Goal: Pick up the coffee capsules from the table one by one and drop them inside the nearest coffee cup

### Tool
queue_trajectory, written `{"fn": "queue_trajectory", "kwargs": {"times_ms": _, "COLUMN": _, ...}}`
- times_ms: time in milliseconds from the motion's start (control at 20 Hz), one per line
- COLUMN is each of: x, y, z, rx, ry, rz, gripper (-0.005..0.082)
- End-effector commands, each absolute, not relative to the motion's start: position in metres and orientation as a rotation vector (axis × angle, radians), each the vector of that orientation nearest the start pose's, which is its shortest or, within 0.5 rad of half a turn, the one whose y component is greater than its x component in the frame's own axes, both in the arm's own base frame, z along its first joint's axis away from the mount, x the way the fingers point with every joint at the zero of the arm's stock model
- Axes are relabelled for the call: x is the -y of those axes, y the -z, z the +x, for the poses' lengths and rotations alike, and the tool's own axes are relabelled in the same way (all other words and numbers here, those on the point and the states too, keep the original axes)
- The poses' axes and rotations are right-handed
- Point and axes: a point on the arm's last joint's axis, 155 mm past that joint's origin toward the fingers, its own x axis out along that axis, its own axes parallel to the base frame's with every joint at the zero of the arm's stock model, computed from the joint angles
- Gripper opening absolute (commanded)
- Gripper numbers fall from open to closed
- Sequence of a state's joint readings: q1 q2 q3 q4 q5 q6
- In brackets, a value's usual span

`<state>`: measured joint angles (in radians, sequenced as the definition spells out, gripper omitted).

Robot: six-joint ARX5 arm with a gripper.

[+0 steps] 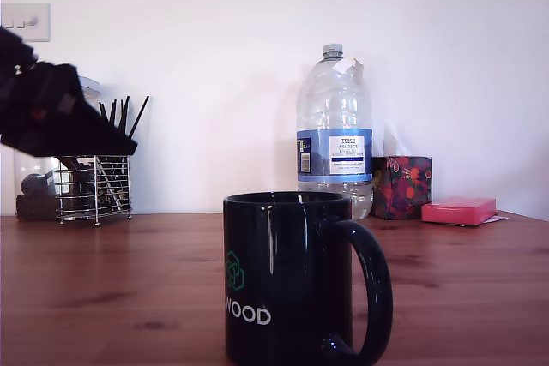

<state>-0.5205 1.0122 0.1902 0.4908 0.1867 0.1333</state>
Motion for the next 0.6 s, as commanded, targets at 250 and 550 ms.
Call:
{"fn": "queue_trajectory", "kwargs": {"times_ms": 250, "x": 0.188, "y": -0.091, "z": 0.259, "rx": -0.342, "ry": 0.732, "rz": 0.193, "gripper": -0.001}}
{"fn": "queue_trajectory", "kwargs": {"times_ms": 550, "x": 0.188, "y": -0.079, "z": 0.255, "rx": -0.385, "ry": 0.748, "rz": 0.197, "gripper": -0.001}}
